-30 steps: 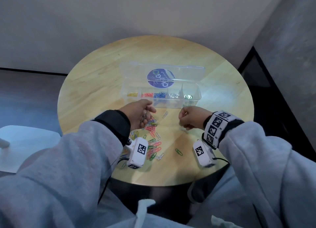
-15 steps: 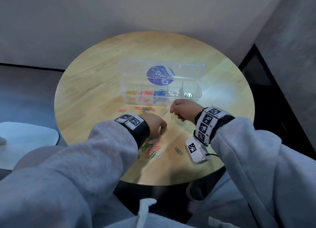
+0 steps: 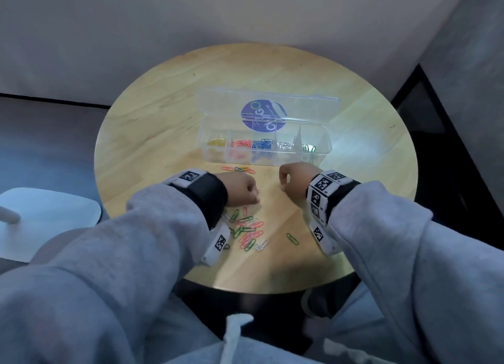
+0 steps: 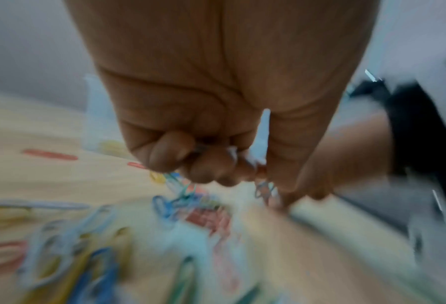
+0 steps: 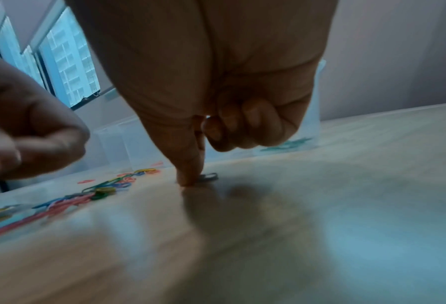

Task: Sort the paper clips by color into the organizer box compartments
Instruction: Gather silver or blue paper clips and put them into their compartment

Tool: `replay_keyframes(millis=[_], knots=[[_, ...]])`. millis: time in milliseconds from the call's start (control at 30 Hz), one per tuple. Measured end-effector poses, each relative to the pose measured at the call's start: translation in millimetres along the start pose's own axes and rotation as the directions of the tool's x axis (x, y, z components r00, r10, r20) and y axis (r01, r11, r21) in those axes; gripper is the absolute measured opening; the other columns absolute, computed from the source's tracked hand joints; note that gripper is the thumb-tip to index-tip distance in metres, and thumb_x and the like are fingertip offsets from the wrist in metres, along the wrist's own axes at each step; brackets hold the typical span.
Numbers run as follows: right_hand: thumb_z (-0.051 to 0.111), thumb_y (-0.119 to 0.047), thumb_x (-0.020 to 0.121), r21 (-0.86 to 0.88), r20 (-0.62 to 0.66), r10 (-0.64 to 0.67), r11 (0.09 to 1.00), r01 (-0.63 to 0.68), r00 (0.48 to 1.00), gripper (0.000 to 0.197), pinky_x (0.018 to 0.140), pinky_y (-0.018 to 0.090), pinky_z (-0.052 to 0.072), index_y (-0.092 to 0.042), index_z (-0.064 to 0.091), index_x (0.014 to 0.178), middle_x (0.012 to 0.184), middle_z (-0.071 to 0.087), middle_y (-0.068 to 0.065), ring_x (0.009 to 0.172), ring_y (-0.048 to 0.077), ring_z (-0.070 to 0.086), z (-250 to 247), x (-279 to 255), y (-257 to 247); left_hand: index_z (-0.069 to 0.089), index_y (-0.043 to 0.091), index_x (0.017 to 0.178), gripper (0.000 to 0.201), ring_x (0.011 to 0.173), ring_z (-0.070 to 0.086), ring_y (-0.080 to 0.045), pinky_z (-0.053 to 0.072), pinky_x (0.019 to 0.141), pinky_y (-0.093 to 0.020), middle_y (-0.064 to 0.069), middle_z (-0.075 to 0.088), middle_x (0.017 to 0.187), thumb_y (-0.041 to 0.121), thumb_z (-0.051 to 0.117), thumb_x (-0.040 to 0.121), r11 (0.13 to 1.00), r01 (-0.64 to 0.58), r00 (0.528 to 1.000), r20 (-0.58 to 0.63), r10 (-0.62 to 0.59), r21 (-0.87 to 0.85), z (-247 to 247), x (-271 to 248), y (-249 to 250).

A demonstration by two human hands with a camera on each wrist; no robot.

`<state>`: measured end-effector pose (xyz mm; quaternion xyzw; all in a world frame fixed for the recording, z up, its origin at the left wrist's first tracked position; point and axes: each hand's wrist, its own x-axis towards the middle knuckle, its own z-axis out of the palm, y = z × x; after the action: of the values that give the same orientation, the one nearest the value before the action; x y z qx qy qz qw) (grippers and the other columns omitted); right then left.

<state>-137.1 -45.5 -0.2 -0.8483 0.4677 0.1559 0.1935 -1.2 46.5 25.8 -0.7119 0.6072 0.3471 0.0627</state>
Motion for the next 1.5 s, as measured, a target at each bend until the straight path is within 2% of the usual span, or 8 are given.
replay_keyframes(millis=[67, 167, 333, 500, 633, 800, 1067, 1500], knots=[[0.056, -0.026, 0.088, -0.027, 0.056, 0.038, 0.999, -0.037, 0.998, 0.006, 0.08, 0.031, 0.048, -0.021, 0.059, 0.087, 0.098, 0.06, 0.004, 0.089, 0.023, 0.056, 1.3, 0.1, 4.4, 0.045, 0.017, 0.068, 0.025, 0.066, 0.047, -0.016, 0.036, 0.058, -0.024, 0.0, 0.051, 0.069, 0.018, 0.05, 0.093, 0.947, 0.071, 0.997, 0.034, -0.063, -0.312, -9.0, -2.6, -3.6], [0.059, -0.027, 0.078, -0.037, 0.136, 0.095, 0.995, -0.09, 0.986, 0.013, 0.075, 0.031, 0.051, -0.024, 0.053, 0.067, 0.085, 0.058, 0.002, 0.076, 0.021, 0.054, 4.3, -4.4, 8.6, 0.044, 0.007, 0.07, 0.022, 0.051, 0.047, -0.015, 0.041, 0.048, -0.02, -0.008, 0.049, 0.063, 0.001, 0.04, 0.091, 0.57, 0.132, 0.99, 0.081, -0.114, -0.811, -16.4, -7.8, -8.0], [0.06, -0.013, 0.073, 0.234, 0.248, 0.047, 0.966, -0.107, 0.968, 0.005, 0.07, 0.033, 0.053, -0.011, 0.064, 0.072, 0.079, 0.07, 0.013, 0.066, 0.022, 0.057, -0.9, -25.5, 10.3, 0.044, 0.009, 0.07, 0.02, 0.04, 0.052, -0.012, 0.044, 0.036, -0.015, -0.008, 0.057, 0.058, 0.001, 0.037, 0.088, 0.235, 0.119, 0.991, 0.1, -0.093, -0.965, -17.3, -14.4, -20.3], [0.051, 0.008, 0.085, 0.758, 0.265, -0.086, 0.634, -0.152, 0.96, 0.021, 0.057, 0.023, 0.056, -0.008, 0.051, 0.071, 0.073, 0.059, 0.014, 0.048, 0.013, 0.058, 6.2, -44.2, 11.3, 0.043, 0.014, 0.074, 0.017, 0.046, 0.035, -0.012, 0.026, 0.038, -0.016, -0.002, 0.043, 0.059, 0.003, 0.039, 0.087, 0.558, 0.12, 0.991, 0.064, -0.118, -0.821, -1.9, -15.1, -13.5], [0.042, 0.008, 0.091, 0.865, 0.276, -0.128, 0.464, -0.188, 0.953, 0.023, 0.049, 0.019, 0.051, -0.006, 0.056, 0.081, 0.065, 0.05, 0.008, 0.049, 0.013, 0.051, 13.6, -52.4, 7.7, 0.06, 0.024, 0.098, 0.015, 0.065, 0.045, -0.011, 0.035, 0.058, -0.021, 0.007, 0.047, 0.074, 0.014, 0.055, 0.088, 0.966, 0.048, 0.997, -0.045, -0.062, -0.255, 7.4, -17.5, -3.1], [0.03, 0.003, 0.091, 0.872, 0.365, -0.114, 0.39, -0.296, 0.924, 0.029, 0.054, 0.025, 0.046, -0.003, 0.051, 0.074, 0.064, 0.041, 0.01, 0.053, 0.018, 0.046, 18.3, -61.2, -2.2, 0.064, 0.025, 0.1, 0.022, 0.079, 0.051, -0.014, 0.037, 0.053, -0.019, 0.007, 0.055, 0.087, 0.012, 0.055, 0.085, 0.996, 0.055, 0.998, -0.04, -0.052, 0.066, 23.0, -12.7, 10.4], [0.061, -0.016, 0.085, 0.32, 0.245, -0.277, 0.928, 0.192, 0.929, 0.022, 0.051, 0.017, 0.033, -0.025, 0.051, 0.068, 0.062, 0.046, -0.008, 0.054, 0.006, 0.041, 12.2, -67.3, -26.2, 0.067, 0.014, 0.104, 0.021, 0.079, 0.05, -0.017, 0.037, 0.067, -0.025, -0.003, 0.062, 0.088, 0.022, 0.064, 0.085, 0.969, 0.054, 0.998, -0.002, -0.055, 0.242, 30.2, -1.1, 14.6], [0.068, -0.034, 0.08, -0.052, 0.196, -0.247, 0.964, 0.261, 0.949, 0.02, 0.065, 0.026, 0.04, -0.019, 0.061, 0.092, 0.099, 0.064, 0.002, 0.082, 0.019, 0.052, 37.1, -67.1, -43.9, 0.056, 0.022, 0.067, 0.018, 0.066, 0.051, -0.012, 0.042, 0.062, -0.022, 0.007, 0.054, 0.063, 0.021, 0.065, 0.083, 0.998, 0.066, 0.997, 0.027, -0.066, -0.012, 25.5, -4.6, -9.3]])
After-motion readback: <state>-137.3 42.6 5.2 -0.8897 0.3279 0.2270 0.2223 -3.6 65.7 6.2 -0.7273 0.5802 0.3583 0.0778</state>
